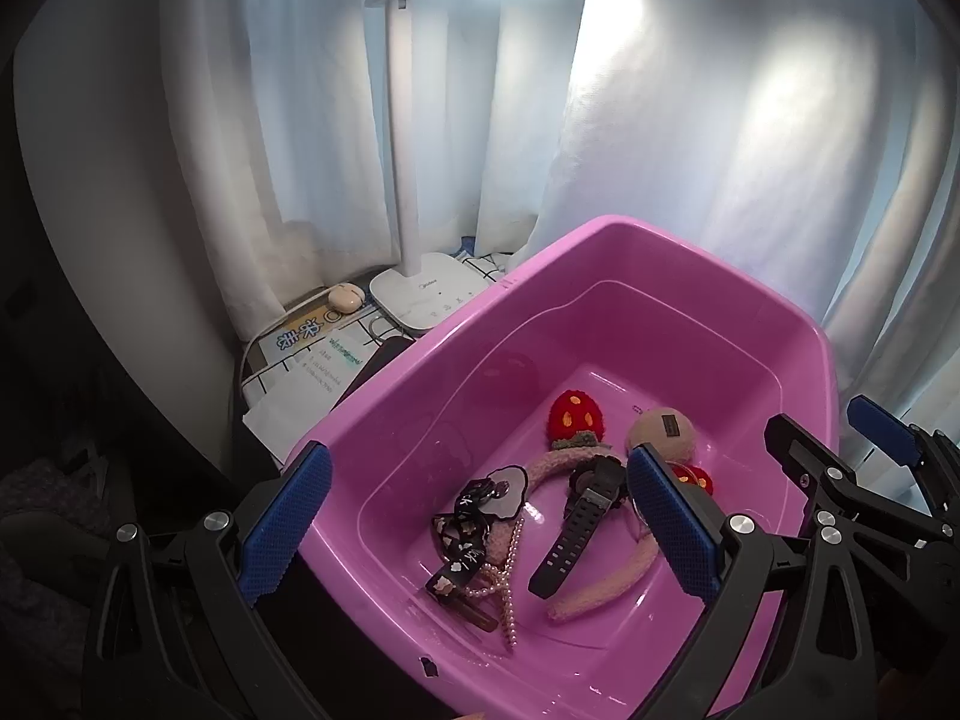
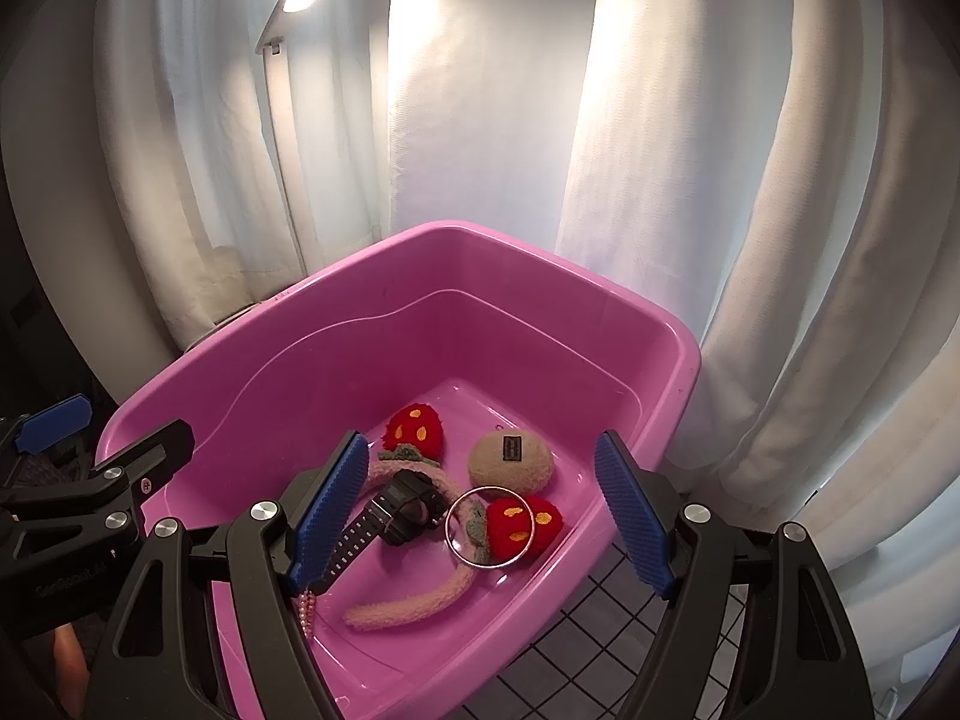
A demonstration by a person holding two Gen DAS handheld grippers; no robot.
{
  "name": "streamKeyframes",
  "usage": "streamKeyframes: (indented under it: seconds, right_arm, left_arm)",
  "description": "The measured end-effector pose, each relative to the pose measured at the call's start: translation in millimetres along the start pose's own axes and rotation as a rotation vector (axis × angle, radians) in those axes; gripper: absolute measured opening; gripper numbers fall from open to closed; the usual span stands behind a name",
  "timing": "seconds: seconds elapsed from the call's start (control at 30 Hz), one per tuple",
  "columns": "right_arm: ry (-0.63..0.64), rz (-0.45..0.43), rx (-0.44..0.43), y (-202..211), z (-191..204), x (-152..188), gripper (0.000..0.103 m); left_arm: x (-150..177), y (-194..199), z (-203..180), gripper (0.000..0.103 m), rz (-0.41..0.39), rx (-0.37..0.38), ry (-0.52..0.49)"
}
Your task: Organize jewelry
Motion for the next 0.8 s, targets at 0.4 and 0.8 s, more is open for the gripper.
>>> streamKeyframes:
  seconds: [0.4,0.8]
  right_arm:
    - [-0.002,0.003,-0.001,-0.8,0.1,0.6,0.074]
    - [-0.001,0.001,-0.002,-0.7,-0.1,1.1,0.074]
  left_arm:
    - [3.0,-2.5,-1.0,0.097,0.004,0.001,0.001]
    - [1.2,1.5,-3.9,0.097,-0.007,0.006,-0.005]
Point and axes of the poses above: each gripper's, at about its wrist camera, not at the fingertips, and y roughly against the way its jaws point, z to its left, x to its underside, the point moved 9 cm from there along -y, roughly the way its jaws point, and after that the axes turned 8 degrees about y, right-handed, at the moved point
